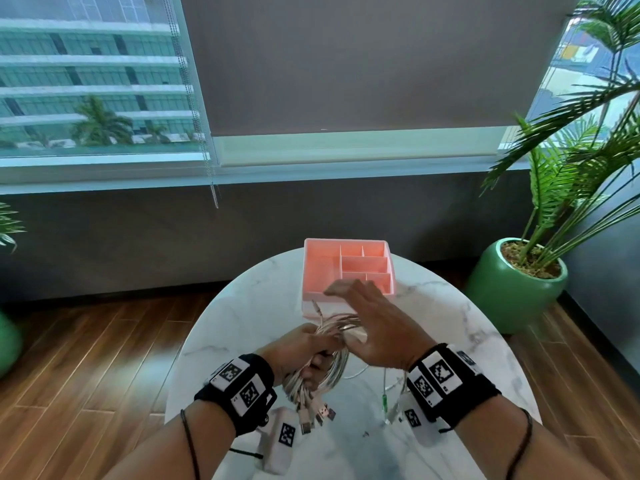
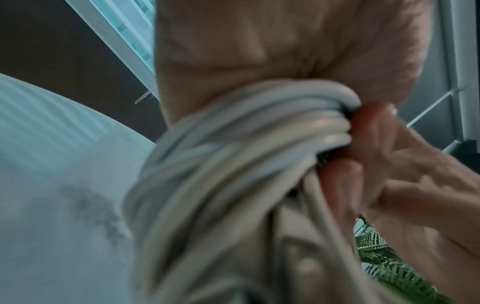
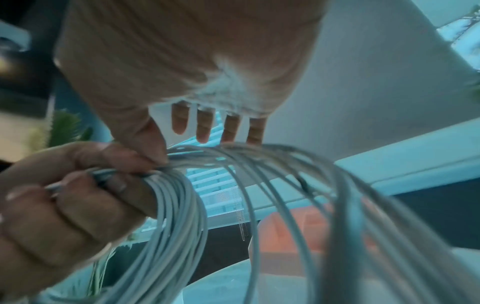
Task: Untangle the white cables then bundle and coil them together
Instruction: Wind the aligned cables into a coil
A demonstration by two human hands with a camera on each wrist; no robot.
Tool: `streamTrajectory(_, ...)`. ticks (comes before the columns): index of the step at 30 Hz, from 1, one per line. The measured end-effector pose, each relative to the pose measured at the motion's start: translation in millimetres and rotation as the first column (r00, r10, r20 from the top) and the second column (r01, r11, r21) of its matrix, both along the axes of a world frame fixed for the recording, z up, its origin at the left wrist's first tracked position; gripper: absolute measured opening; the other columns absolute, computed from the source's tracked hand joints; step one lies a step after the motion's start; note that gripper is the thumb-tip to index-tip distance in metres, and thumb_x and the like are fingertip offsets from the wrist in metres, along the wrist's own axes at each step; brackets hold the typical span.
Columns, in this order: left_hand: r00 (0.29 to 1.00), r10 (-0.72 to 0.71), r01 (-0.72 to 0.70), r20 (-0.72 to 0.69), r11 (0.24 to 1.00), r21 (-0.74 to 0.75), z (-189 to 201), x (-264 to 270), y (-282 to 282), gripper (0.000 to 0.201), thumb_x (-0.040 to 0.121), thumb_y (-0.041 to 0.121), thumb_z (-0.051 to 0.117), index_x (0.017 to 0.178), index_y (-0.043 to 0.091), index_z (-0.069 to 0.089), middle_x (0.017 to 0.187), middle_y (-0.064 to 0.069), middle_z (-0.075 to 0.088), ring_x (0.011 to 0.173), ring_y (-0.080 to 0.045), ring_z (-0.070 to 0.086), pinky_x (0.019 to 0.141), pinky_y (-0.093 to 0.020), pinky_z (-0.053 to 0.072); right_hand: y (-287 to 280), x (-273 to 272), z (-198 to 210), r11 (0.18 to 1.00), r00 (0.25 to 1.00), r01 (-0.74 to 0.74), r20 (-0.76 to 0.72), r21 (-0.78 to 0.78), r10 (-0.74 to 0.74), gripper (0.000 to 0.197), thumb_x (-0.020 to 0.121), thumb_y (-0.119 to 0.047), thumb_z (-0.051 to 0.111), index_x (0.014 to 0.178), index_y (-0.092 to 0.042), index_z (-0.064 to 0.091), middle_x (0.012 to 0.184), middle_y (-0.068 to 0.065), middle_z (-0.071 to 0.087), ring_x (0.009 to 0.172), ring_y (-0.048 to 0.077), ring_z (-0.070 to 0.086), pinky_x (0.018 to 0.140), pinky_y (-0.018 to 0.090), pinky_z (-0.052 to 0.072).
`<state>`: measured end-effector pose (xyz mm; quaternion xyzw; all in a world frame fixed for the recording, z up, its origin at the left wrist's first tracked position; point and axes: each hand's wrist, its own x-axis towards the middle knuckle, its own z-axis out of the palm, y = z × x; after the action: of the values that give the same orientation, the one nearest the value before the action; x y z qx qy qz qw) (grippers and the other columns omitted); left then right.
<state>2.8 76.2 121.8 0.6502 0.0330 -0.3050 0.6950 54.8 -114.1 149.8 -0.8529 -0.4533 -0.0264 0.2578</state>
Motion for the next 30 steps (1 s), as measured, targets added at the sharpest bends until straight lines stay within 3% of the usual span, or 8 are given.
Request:
streamTrajectory(3,0.998,-0.031,0.031,-0.054,1.000,-0.004,0,-1,-2,0.030,0.080,0.022,0.060,0.062,0.018,0.037,0.056,-0.004,0.023,0.039,-0.015,0.024,0.050,-0.029,0.020,8,-2,-4,0.967,0.987,-0.092,0.106,-0.239,0.120,0.081,0.075,-0.018,0.064,0.149,-0.031,0.032,0.159,-0.012,0.026,0.142,0.019,0.026,0.111,0.036,0.028)
streamTrajectory(5,0.997,-0.048,0.048,-0.064,0.999,-0.004,-1,-2,-4,0.030,0.079,0.021,0.059,0.061,0.018,0.035,0.056,-0.004,0.024,0.038,-0.015,0.025,0.049,-0.027,0.019,11,-1,-7,0.949,0.987,-0.131,0.052,-0.286,0.152,0.077,0.078,-0.015,0.062,0.149,-0.029,0.036,0.157,-0.010,0.033,0.142,0.019,0.027,0.112,0.035,0.027)
streamTrajectory(9,0.998,-0.040,0.039,-0.041,0.999,-0.029,2,-2,1,0.029,0.083,0.018,0.059,0.062,0.017,0.038,0.053,-0.004,0.026,0.036,-0.014,0.027,0.045,-0.022,0.026,10,5,-6,0.970,0.982,-0.114,-0.172,-0.215,0.077,0.043,0.081,-0.013,0.058,0.122,-0.023,0.061,0.113,-0.002,0.066,0.106,0.015,0.054,0.092,0.030,0.049)
streamTrajectory(12,0.998,-0.058,0.058,0.008,0.998,-0.016,5,-2,1,0.033,0.086,0.018,0.057,0.060,0.017,0.037,0.052,-0.003,0.027,0.037,-0.014,0.029,0.045,-0.022,0.027,11,4,1,0.983,0.959,-0.032,-0.283,-0.181,-0.021,0.013,0.083,-0.011,0.048,0.085,-0.020,0.057,0.078,-0.001,0.063,0.070,0.015,0.054,0.064,0.031,0.046)
streamTrajectory(16,0.999,-0.036,0.036,0.037,0.999,-0.008,5,-3,-3,0.035,0.092,0.022,0.057,0.063,0.017,0.038,0.056,-0.004,0.028,0.039,-0.015,0.029,0.045,-0.025,0.029,15,6,6,0.979,0.973,0.025,-0.219,-0.201,-0.070,0.015,0.084,-0.009,0.049,0.069,-0.012,0.052,0.064,0.002,0.057,0.059,0.019,0.050,0.057,0.033,0.042)
streamTrajectory(20,0.998,-0.003,0.007,0.059,0.997,-0.079,6,-5,-7,0.032,0.094,0.018,0.052,0.063,0.018,0.042,0.056,-0.004,0.028,0.041,-0.015,0.027,0.045,-0.026,0.028,14,10,10,0.991,0.919,0.015,-0.389,-0.135,-0.067,0.013,0.080,-0.010,0.049,0.070,-0.016,0.055,0.066,-0.002,0.057,0.063,0.014,0.049,0.065,0.040,0.046)
streamTrajectory(24,0.998,0.045,-0.035,0.053,0.985,-0.168,10,-3,-8,0.033,0.096,0.012,0.049,0.063,0.017,0.045,0.056,-0.004,0.027,0.040,-0.014,0.028,0.044,-0.024,0.030,11,9,12,0.998,0.831,-0.028,-0.557,-0.051,-0.005,0.032,0.076,-0.003,0.060,0.105,-0.016,0.066,0.093,0.003,0.068,0.086,0.022,0.064,0.078,0.036,0.054)
streamTrajectory(30,0.986,0.162,-0.148,0.034,0.956,-0.255,2,-3,-15,0.030,0.096,0.009,0.053,0.066,0.013,0.054,0.055,-0.005,0.036,0.043,-0.019,0.043,0.047,-0.029,0.043,13,8,5,0.997,0.914,-0.003,-0.406,-0.081,-0.030,0.026,0.077,-0.009,0.069,0.098,-0.020,0.061,0.088,-0.003,0.068,0.078,0.014,0.064,0.070,0.041,0.057)
